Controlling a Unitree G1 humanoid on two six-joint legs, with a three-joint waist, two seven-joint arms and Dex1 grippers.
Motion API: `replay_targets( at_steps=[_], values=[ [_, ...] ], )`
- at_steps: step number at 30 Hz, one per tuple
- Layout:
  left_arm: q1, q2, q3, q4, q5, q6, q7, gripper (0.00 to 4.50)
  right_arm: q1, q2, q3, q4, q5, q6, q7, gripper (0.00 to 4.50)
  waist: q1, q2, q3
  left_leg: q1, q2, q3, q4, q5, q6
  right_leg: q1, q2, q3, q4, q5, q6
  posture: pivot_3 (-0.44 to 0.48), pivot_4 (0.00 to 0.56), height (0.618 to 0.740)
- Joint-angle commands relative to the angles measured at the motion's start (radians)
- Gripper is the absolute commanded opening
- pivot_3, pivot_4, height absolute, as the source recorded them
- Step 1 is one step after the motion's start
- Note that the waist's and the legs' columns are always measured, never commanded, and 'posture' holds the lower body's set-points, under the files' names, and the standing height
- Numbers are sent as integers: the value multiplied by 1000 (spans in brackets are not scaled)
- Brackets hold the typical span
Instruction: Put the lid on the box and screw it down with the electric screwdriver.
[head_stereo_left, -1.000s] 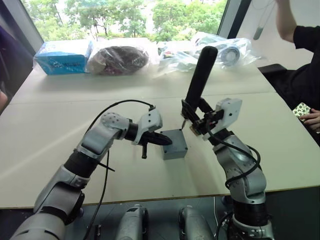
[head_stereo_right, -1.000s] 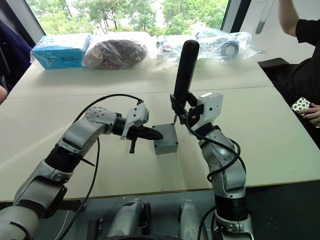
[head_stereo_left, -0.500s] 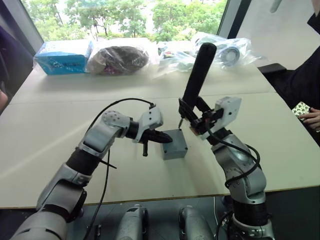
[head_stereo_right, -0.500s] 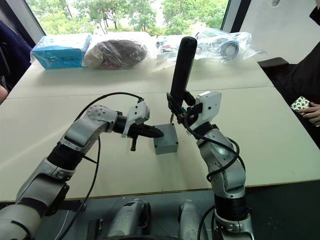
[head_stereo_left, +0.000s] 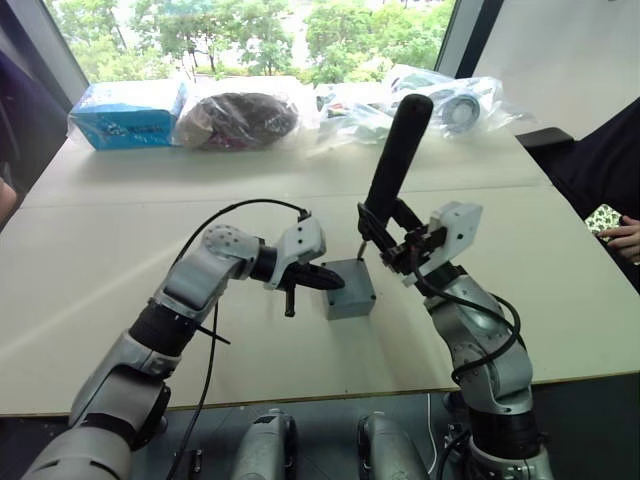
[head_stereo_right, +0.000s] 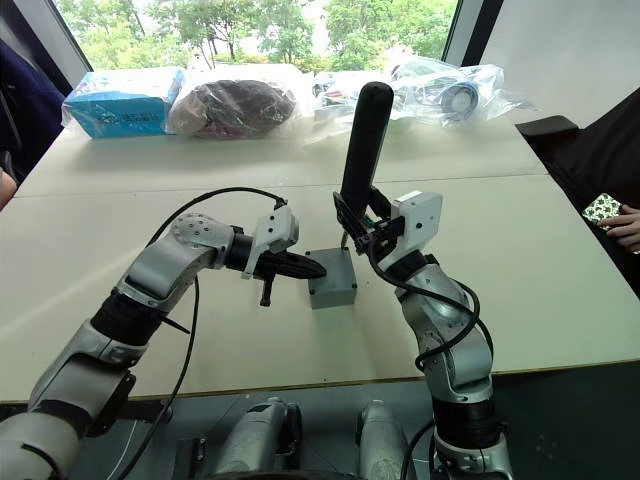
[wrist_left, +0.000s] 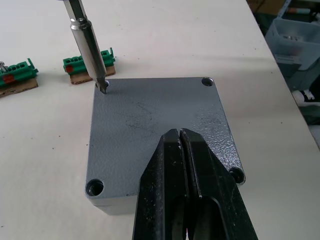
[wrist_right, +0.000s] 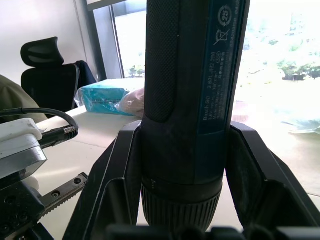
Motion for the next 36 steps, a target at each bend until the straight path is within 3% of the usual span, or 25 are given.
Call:
replay_targets(
  at_steps=[1,20,26,36],
  values=[
    [5,4,1,-23,3,1,-5,0,23,-9,4,-17,-7,-18,3,1776,0,0,0,0,0,0,0,0,0,0,0,0,0,0,0,0,150,740],
    [10,11,-2,-20,7,5,-16,0,16,-2,-10,64,-26,-76,-30,1776,1,0,0,1,0,0,0,0,0,1,0,0,0,0,0,0,150,740],
    [21,16,-2,-27,7,4,-17,0,32,-11,53,100,-64,23,-59,1776,-1,-1,-3,2,0,0,0,0,0,2,0,0,0,0,0,0,150,740],
    [31,2,-7,-17,14,-3,-6,0,24,-11,54,120,-66,71,-76,1776,-1,-3,-4,17,1,-1,-3,-1,0,17,-1,-1,-4,-3,-6,0,150,740]
  ],
)
